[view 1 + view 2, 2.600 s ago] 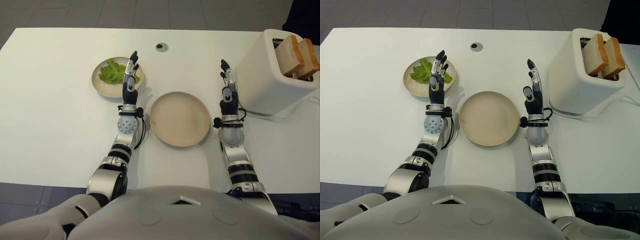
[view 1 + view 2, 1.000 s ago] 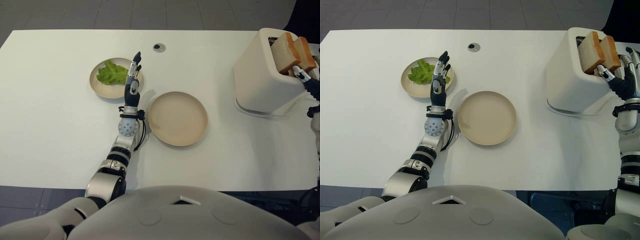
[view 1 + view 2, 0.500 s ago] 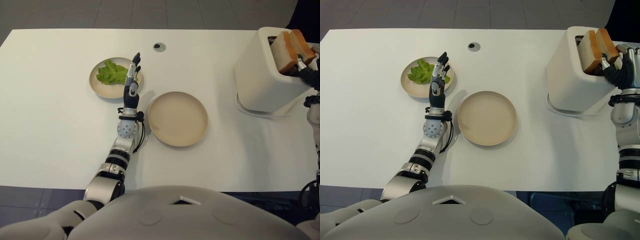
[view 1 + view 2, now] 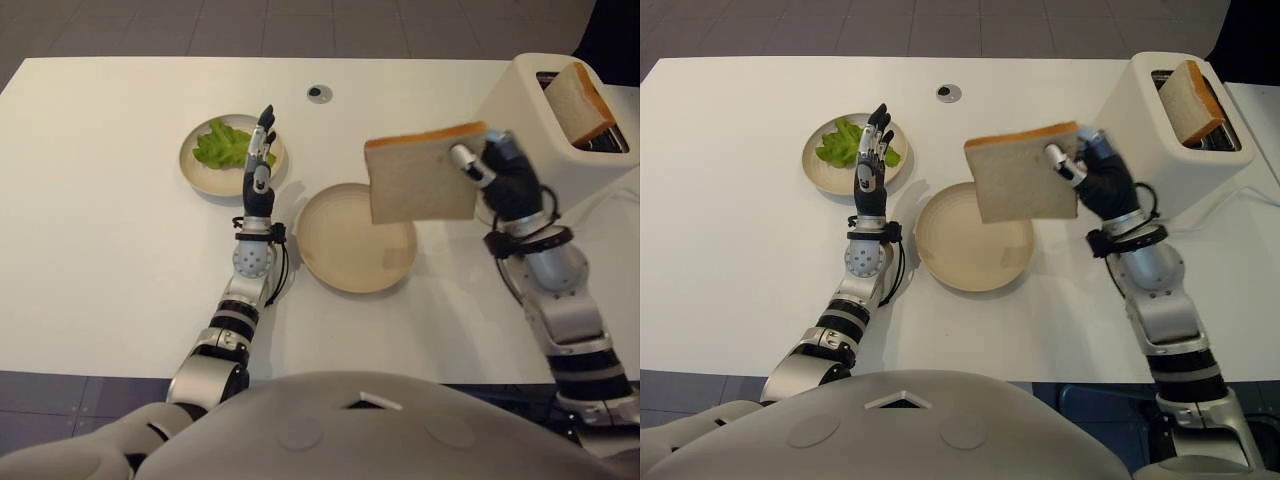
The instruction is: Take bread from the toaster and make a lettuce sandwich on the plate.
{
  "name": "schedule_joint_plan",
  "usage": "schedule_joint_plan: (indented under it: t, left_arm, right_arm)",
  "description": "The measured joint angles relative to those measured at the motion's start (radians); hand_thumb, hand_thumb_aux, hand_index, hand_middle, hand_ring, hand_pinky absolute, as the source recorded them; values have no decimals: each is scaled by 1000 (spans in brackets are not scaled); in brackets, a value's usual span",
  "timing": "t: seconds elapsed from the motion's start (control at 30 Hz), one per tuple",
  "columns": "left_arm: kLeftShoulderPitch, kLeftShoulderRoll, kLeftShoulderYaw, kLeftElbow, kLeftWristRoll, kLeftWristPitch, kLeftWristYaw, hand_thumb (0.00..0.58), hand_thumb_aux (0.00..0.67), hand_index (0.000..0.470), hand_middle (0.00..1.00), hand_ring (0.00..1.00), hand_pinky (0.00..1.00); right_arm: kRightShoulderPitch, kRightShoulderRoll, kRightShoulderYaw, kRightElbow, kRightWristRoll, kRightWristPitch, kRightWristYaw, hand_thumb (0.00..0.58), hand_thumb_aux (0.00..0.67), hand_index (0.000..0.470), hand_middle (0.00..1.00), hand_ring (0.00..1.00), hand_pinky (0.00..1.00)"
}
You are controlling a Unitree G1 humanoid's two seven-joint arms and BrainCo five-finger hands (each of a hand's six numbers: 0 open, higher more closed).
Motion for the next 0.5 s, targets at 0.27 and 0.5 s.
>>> schedule_joint_plan:
  t: [0.27, 0.5]
  left_arm:
    - [-16, -2, -3, 30, 1, 1, -1, 0, 0, 0, 0, 0, 0]
    - [-34, -4, -9, 40, 28, 1, 8, 0, 0, 0, 0, 0, 0]
  right_arm:
    - [0, 193, 101, 232, -280, 17, -69, 580, 670, 470, 1000, 1000, 1000]
    - [61, 136, 77, 166, -598, -60, -146, 0, 0, 0, 0, 0, 0]
